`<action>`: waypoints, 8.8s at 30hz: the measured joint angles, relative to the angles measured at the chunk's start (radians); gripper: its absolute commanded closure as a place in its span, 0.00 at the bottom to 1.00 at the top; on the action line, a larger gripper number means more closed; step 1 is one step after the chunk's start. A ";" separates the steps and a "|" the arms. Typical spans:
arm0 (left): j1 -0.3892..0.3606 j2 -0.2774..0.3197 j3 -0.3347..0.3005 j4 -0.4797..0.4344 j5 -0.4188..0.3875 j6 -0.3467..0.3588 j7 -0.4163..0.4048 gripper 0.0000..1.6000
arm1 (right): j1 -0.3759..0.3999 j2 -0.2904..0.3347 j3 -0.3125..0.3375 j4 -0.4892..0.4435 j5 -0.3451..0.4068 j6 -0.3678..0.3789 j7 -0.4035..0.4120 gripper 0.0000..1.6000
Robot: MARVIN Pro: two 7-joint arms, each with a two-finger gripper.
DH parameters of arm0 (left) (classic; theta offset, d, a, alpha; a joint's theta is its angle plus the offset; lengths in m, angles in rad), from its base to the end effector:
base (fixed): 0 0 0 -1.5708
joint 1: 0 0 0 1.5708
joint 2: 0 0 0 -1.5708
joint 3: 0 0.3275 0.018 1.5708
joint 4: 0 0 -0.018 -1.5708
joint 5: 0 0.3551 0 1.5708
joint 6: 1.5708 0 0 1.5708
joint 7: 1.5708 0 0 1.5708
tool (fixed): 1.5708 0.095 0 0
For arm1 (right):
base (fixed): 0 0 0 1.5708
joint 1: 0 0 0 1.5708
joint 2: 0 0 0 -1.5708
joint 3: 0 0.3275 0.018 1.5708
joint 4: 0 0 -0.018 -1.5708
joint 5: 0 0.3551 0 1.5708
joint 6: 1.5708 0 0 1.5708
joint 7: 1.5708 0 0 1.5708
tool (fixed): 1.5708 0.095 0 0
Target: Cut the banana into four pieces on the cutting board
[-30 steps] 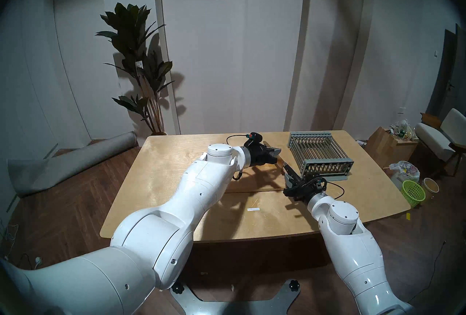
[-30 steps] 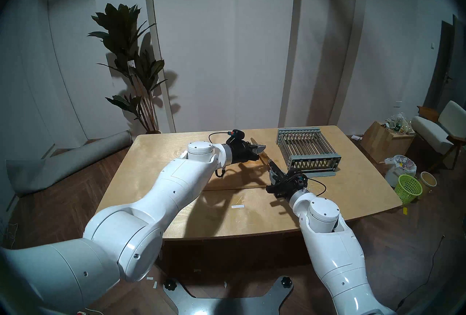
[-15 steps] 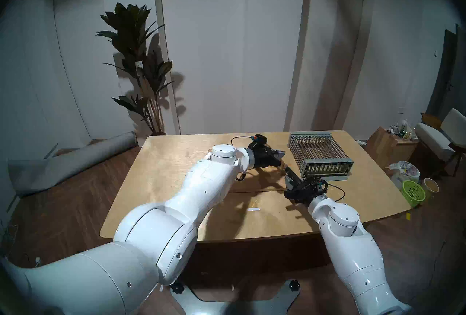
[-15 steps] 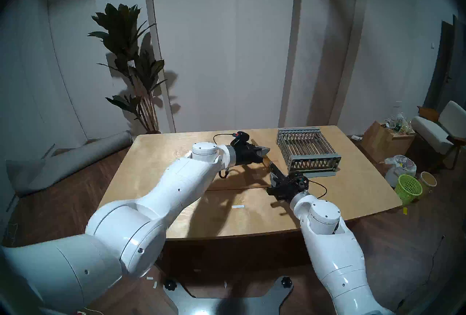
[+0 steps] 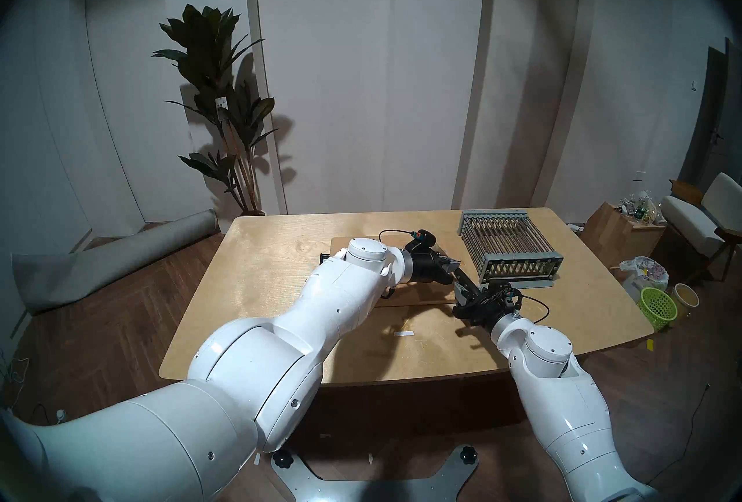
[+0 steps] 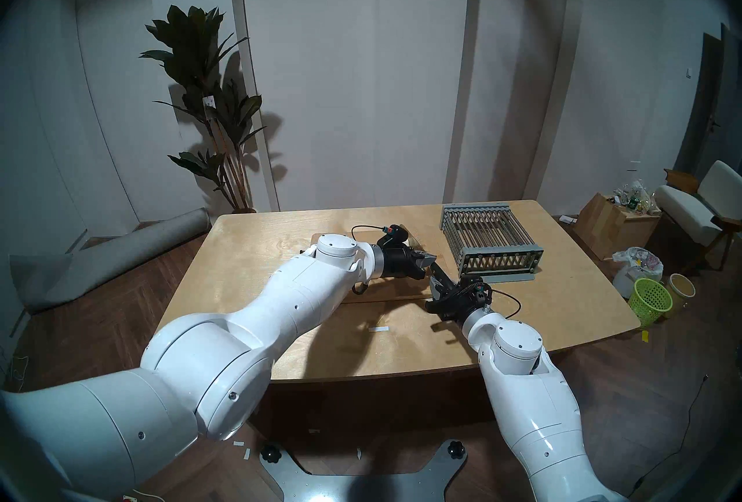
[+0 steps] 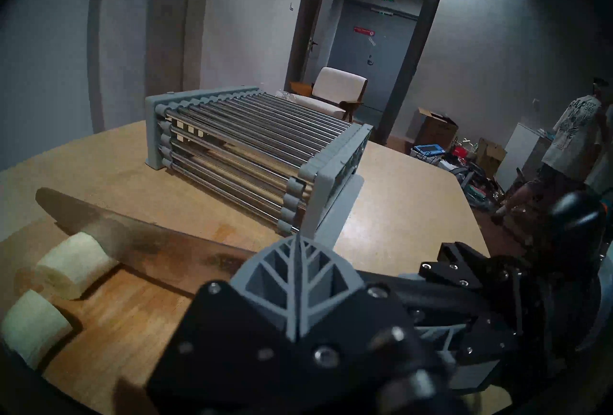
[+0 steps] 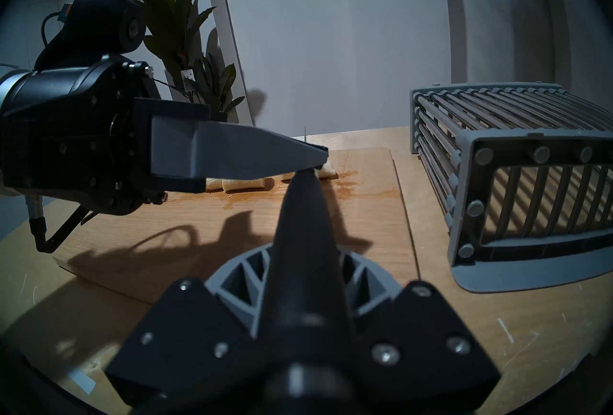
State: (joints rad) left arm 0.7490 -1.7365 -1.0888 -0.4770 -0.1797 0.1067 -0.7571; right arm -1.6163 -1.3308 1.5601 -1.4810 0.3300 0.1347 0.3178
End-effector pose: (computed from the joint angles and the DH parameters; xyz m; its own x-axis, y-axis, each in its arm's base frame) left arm 0.5950 -0.2661 -0.3521 0.3215 -0.2059 0.9243 -0.8754 -0.4368 0.2071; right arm 0.4406 -0.0562 -0.4053 0.2652 -0.0906 0.9599 0.2794 -0.9456 -0.1664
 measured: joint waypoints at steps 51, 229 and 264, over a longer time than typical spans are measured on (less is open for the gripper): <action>-0.244 -0.125 -0.070 0.279 -0.042 0.301 0.173 1.00 | -0.008 0.002 0.019 -0.036 0.007 0.005 -0.019 1.00; 0.030 0.445 -0.302 0.218 -0.075 -0.736 0.434 0.00 | -0.106 0.103 0.127 -0.506 -0.006 0.098 -0.177 1.00; 0.196 0.460 -0.321 0.044 -0.008 -1.049 0.609 0.00 | -0.086 0.131 0.207 -0.584 0.068 0.331 -0.218 1.00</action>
State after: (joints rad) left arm 0.9451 -1.2766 -1.4098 -0.4327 -0.1875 -0.9425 -0.1476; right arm -1.7028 -1.2002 1.7668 -2.0647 0.3976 0.4661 0.0995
